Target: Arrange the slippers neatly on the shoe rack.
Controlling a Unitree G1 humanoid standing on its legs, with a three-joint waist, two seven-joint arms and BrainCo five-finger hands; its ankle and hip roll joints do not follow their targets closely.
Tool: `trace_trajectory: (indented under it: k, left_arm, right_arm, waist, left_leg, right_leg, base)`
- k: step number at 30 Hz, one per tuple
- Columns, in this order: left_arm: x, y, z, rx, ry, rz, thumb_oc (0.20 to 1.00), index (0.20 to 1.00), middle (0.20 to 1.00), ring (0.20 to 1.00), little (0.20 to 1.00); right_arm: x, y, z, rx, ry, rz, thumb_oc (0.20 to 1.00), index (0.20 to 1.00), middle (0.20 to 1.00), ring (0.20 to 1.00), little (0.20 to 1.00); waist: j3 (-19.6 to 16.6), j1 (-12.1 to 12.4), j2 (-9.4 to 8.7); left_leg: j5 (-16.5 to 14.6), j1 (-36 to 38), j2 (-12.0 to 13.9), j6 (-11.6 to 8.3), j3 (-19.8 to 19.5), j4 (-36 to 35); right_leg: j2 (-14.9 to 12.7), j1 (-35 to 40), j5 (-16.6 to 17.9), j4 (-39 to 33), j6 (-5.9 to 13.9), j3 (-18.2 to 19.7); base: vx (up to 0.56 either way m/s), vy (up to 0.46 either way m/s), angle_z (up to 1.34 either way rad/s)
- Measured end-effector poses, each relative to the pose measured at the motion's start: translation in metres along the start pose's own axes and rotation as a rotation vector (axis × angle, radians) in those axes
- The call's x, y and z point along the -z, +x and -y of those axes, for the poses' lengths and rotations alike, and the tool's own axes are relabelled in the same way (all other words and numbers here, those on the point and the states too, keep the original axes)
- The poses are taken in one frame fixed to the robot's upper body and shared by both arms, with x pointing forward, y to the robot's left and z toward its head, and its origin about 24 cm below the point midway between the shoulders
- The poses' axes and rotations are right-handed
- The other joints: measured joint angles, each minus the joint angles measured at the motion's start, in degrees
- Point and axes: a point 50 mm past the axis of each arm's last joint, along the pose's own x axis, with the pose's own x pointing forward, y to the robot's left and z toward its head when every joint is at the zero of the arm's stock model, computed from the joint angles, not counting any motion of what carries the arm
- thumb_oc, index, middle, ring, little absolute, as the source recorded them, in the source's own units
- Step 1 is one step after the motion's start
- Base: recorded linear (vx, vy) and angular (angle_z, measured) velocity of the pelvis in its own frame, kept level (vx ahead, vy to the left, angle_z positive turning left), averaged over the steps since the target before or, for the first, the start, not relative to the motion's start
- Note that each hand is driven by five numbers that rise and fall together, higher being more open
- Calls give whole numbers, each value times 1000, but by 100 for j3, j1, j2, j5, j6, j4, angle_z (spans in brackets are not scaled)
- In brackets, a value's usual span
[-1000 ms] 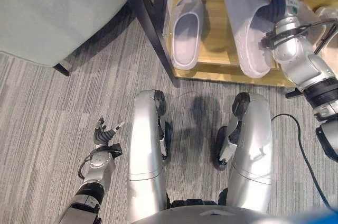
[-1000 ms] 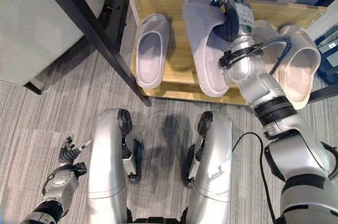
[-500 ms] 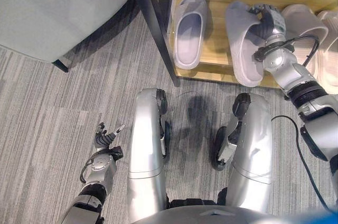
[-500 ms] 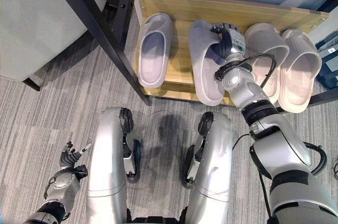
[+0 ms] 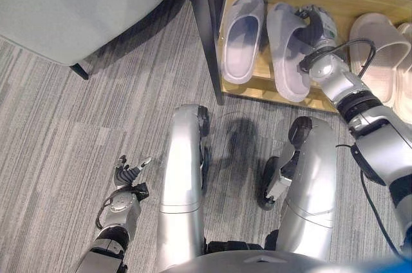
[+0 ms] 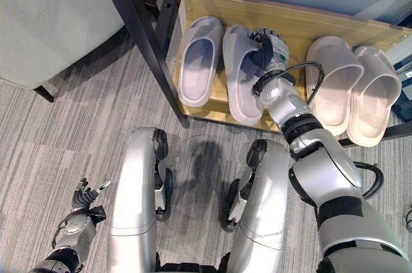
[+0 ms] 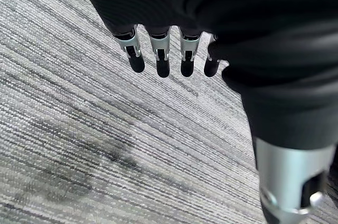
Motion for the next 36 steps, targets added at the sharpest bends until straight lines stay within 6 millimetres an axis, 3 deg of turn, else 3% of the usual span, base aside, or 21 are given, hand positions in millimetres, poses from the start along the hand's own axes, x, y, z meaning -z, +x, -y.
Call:
trace_trajectory:
  k: [9,20,21,25,29,33,36]
  left_arm:
    - [15,-4,6,-3,4,-65,1000,1000,1000,1000,1000]
    - [17,-5,10,-1,-2,-79,1000,1000,1000,1000,1000]
    - [19,-6,13,4,-10,-86,1000,1000,1000,1000,1000]
    - [10,-3,23,22,-10,-60,1000,1000,1000,1000,1000]
    - [4,-4,28,39,-1,-29,1000,1000,1000,1000,1000]
    - [4,-4,29,47,25,-18,1000,1000,1000,1000,1000]
    - [13,-6,27,33,42,-61,1000,1000,1000,1000,1000]
  right_arm:
    - [-3,0,1,16,36,4,1000,1000,1000,1000,1000]
    - [-7,-23,16,189,417,60,1000,1000,1000,1000,1000]
    - [-14,-32,16,199,483,101,1000,1000,1000,1000,1000]
    - [-26,-69,-16,124,640,138,1000,1000,1000,1000,1000]
    - [-29,-93,-34,32,684,151,1000,1000,1000,1000,1000]
    - [-27,-104,-42,19,705,124,1000,1000,1000,1000,1000]
    - [-38,-109,-40,29,757,154,1000,1000,1000,1000,1000]
  waist:
    - [102,-142,5]
    - [199,-378,61]
    - [200,-399,59]
    - [225,-560,51]
    - [281,-654,45]
    - [286,-693,47]
    - [287,-735,45]
  left_leg:
    - [-3,29,-7,-4,-12,138]
    - [-53,44,-34,-97,-61,241]
    - [-68,42,-34,-126,-69,239]
    - [-86,29,-13,-159,-77,236]
    - [-110,17,11,-180,-76,235]
    - [-113,16,13,-183,-78,237]
    - [-116,18,20,-187,-79,237]
  right_leg:
    - [10,31,-24,153,9,42]
    - [54,38,-128,301,16,46]
    - [57,32,-132,299,22,40]
    - [78,-15,-149,299,52,38]
    - [115,-61,-149,308,50,40]
    - [139,-66,-155,310,41,41]
    - [145,-71,-155,309,41,40]
  base:
    - [-30,10,1]
    - [-4,-4,0]
    - [0,0,0]
    - [-4,-19,-3]
    - [0,-14,-3]
    - [0,0,0]
    - [0,0,0]
